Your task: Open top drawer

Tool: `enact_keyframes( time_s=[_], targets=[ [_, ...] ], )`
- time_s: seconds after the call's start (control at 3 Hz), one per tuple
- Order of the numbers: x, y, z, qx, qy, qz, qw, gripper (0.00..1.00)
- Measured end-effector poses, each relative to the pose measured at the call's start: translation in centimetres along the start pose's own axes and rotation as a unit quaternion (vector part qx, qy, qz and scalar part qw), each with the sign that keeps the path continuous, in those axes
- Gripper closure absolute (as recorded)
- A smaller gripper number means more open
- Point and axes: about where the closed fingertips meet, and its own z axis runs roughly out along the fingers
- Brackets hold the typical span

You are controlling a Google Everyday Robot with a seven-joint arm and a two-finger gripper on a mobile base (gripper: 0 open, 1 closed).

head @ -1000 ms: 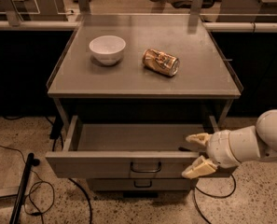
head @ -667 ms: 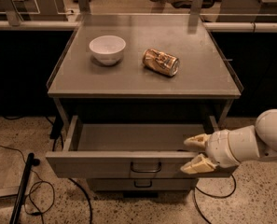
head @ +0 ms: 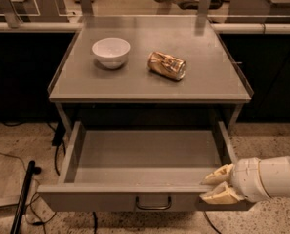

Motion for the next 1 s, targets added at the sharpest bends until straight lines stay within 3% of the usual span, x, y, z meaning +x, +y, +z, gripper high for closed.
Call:
enact_keyframes(
  time_s=[0.33, 1.0],
  targets=[
    [0.05, 0.4, -0.17, 0.0, 0.0, 0.0, 1.0, 1.0],
    [0.04, 0.41, -0.16, 0.0, 0.0, 0.0, 1.0, 0.51]
  ],
)
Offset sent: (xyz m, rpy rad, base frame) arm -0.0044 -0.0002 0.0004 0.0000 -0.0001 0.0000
